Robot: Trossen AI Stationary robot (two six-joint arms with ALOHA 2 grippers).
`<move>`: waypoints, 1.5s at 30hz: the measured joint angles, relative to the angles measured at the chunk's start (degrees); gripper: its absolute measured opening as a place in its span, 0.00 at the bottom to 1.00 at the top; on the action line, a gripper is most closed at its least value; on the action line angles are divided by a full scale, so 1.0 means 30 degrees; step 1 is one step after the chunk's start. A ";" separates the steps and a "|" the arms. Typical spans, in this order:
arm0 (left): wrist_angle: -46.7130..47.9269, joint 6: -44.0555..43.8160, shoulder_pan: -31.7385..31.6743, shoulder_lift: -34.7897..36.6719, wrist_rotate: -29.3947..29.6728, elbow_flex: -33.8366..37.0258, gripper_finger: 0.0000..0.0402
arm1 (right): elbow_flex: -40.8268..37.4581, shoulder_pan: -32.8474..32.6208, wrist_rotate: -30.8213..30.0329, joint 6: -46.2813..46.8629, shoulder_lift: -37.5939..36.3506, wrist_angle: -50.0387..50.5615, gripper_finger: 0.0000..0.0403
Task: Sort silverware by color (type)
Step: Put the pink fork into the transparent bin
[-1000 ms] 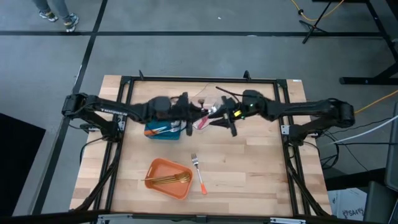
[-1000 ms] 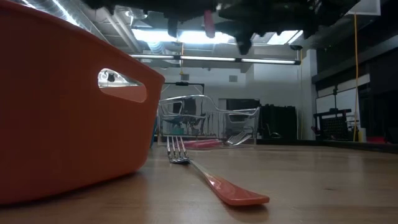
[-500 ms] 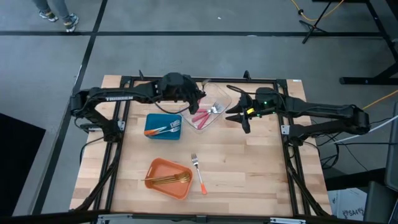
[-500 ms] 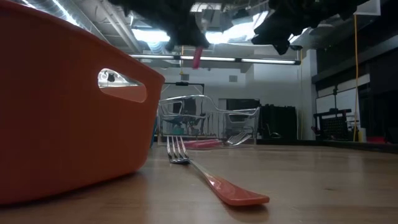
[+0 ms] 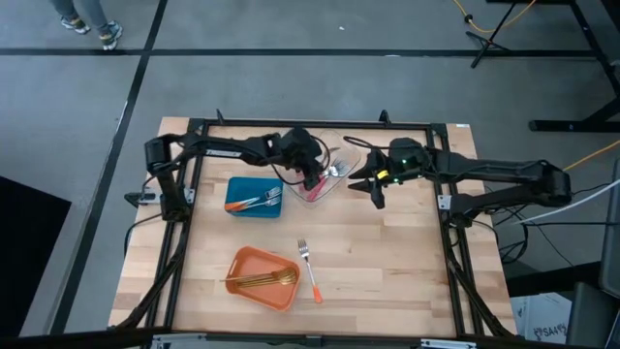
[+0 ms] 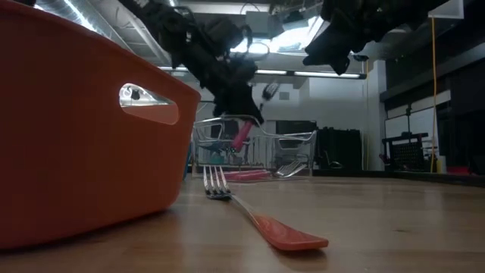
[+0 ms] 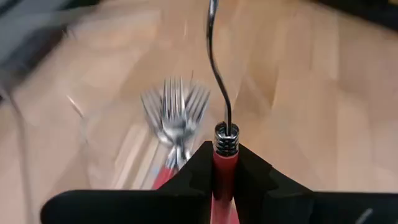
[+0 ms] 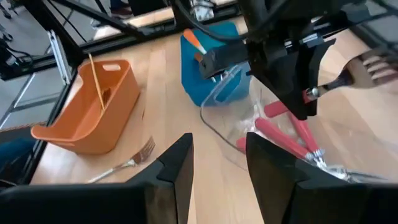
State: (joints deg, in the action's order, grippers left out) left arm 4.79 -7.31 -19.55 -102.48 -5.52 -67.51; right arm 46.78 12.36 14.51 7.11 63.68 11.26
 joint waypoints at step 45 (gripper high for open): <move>0.2772 0.0153 -0.0167 -0.1355 0.2638 0.0000 0.10 | 0.0000 0.0000 0.0004 -0.0044 0.1238 0.0470 0.33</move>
State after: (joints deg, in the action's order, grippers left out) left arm 13.10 -6.85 -20.05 -106.54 2.39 -67.51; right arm 46.78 12.36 14.52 6.98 67.40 12.67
